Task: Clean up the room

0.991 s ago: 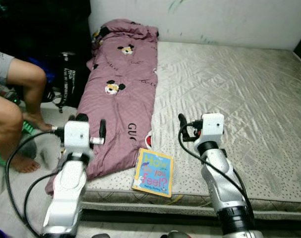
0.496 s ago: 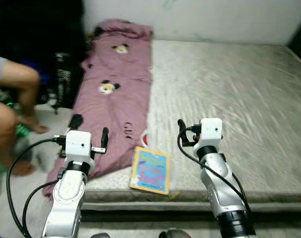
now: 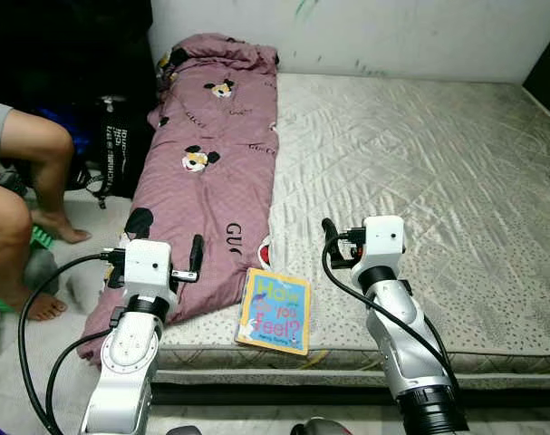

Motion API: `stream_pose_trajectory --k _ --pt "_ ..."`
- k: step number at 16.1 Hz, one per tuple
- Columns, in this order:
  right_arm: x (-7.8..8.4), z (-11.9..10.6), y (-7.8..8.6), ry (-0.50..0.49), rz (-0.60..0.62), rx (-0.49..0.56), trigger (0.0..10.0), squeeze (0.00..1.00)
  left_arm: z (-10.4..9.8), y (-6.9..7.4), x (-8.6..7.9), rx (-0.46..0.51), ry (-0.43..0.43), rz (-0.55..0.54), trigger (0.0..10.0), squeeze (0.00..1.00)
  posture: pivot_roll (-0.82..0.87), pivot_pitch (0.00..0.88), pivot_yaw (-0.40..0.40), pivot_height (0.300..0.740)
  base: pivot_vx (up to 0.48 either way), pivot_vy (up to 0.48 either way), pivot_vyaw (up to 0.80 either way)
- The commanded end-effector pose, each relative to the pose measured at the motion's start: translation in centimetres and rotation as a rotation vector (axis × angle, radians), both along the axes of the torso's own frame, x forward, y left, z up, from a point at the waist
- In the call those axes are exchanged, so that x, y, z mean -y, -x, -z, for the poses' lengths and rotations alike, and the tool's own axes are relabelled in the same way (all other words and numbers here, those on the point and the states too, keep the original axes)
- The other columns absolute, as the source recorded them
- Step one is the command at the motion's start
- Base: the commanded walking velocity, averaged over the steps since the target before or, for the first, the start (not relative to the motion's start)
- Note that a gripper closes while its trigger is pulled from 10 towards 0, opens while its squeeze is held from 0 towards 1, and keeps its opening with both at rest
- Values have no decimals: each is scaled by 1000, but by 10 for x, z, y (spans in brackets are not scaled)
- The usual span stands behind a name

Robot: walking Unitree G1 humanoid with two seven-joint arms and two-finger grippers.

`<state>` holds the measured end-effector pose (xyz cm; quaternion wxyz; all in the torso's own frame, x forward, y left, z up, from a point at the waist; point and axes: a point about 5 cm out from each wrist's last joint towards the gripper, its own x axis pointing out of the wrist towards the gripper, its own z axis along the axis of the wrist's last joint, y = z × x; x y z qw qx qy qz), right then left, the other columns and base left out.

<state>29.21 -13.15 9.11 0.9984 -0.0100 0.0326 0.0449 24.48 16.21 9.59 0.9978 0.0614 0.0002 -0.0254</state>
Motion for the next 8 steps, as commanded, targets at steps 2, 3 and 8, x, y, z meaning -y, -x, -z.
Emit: stream_pose_trajectory --k 2,3,8 --pt "1 -1 1 3 -3 -2 10000 0 -2 1 -1 -1 -4 9 10000 0 81 0 -28 740 0 0 0" --pt "1 -1 1 3 -4 -2 10000 0 -2 0 -1 -2 -2 8 10000 0 81 0 -28 740 0 0 0" --pt "-1 -2 1 5 -16 -1 10000 0 -3 -1 1 -3 -22 22 10000 0 80 0 -27 686 0 0 0"
